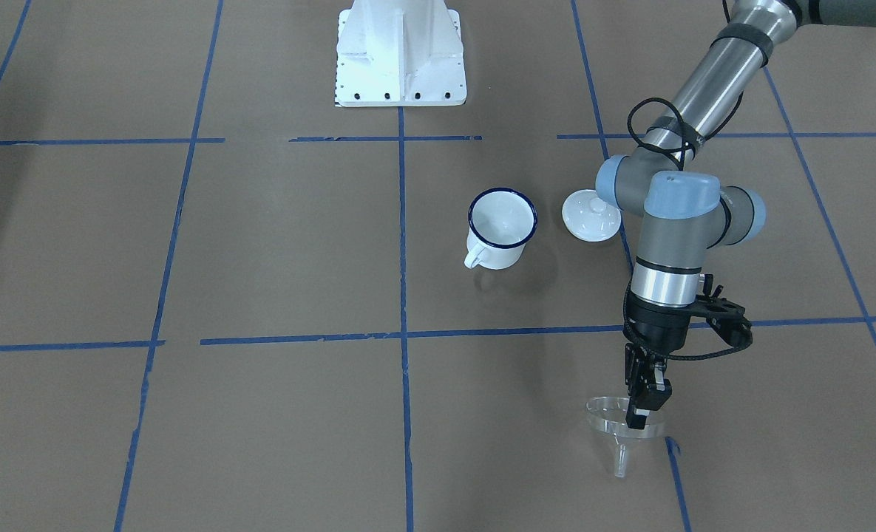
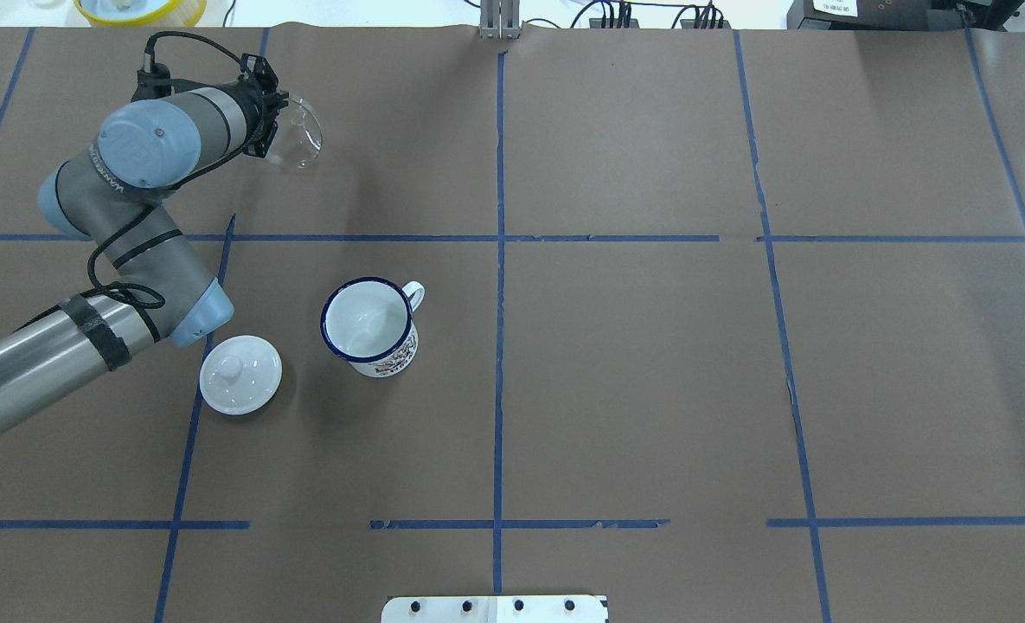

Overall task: Place funnel on cup
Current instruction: 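Reach the left gripper to the clear glass cup and grasp its rim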

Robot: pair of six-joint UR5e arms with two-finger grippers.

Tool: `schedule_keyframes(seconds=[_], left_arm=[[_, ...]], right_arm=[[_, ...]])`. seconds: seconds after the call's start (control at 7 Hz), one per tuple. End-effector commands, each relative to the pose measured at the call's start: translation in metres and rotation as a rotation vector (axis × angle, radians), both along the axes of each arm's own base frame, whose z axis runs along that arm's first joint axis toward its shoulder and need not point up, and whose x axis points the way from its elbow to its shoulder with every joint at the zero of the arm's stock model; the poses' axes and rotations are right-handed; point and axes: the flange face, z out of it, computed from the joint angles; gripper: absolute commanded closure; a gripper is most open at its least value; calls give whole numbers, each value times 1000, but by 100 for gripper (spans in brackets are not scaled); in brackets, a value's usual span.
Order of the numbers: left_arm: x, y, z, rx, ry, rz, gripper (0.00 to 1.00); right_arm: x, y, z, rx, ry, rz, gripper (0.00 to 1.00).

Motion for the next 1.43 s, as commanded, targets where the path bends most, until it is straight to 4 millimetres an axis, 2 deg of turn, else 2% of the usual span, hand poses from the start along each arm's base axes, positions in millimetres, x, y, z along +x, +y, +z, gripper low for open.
schedule_keyframes(seconds=[0.0,0.14,0.86,1.0,1.14,1.29], left_arm=[[-1,0,-1,8,7,-2,71],[-4,-1,-3,19,18,-5,64],[-2,-6,13,-4,-7,-5,64],[-1,-7,11,-1,-4,-5,72],[-1,-7,11,1,-2,-5,100],[0,-8,8,25,-28,12,100]], right_arm=[[0,0,0,0,0,0,0],[0,0,0,0,0,0,0],[0,0,0,0,0,0,0],[0,0,0,0,0,0,0],[0,0,0,0,0,0,0],[0,0,0,0,0,0,0]])
